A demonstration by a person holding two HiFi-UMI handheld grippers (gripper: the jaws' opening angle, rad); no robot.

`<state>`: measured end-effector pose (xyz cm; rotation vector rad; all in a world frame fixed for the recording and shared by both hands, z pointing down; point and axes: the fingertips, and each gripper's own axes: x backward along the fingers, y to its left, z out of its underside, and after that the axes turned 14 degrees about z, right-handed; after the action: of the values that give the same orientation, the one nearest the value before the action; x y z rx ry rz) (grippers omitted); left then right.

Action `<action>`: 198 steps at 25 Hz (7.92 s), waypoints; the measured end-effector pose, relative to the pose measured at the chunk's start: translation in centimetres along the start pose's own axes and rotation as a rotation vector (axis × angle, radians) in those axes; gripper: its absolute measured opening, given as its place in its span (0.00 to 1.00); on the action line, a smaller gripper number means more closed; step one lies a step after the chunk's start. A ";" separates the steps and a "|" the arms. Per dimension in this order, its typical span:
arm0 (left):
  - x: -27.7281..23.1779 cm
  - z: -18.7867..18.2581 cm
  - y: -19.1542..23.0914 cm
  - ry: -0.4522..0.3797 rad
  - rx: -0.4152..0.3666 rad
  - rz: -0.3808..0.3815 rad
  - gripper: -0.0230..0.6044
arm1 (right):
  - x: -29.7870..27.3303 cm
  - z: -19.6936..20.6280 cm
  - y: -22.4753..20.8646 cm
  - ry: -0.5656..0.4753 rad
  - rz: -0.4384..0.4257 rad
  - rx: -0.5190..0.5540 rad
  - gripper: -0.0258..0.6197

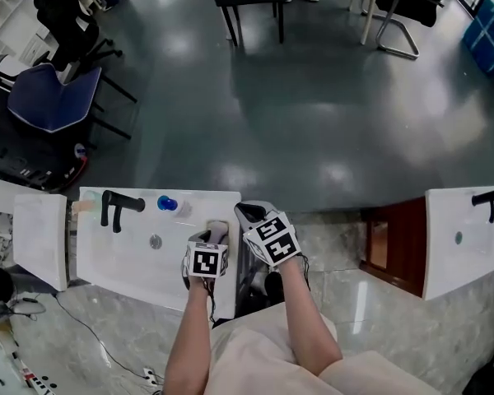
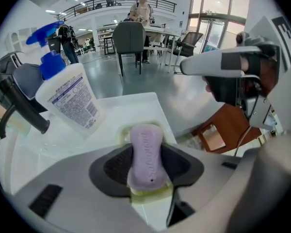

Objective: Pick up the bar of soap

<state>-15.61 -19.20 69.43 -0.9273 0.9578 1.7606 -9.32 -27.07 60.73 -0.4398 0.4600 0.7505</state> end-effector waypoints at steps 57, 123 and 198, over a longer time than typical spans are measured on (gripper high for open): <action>20.9 -0.1 -4.0 -0.781 -0.033 -0.004 0.34 | 13.6 3.0 6.1 -0.192 0.157 -0.217 0.05; 20.4 0.1 -4.9 -0.863 -0.099 0.054 0.34 | 12.4 2.8 6.7 -0.153 0.123 -0.115 0.05; 20.0 0.7 -5.1 -0.877 -0.088 0.075 0.33 | 13.3 4.1 4.9 -0.151 0.105 -0.160 0.05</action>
<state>-17.24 -10.08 50.94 -0.1002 0.3406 1.9950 -3.39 -14.45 55.83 -0.5068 0.2839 0.9190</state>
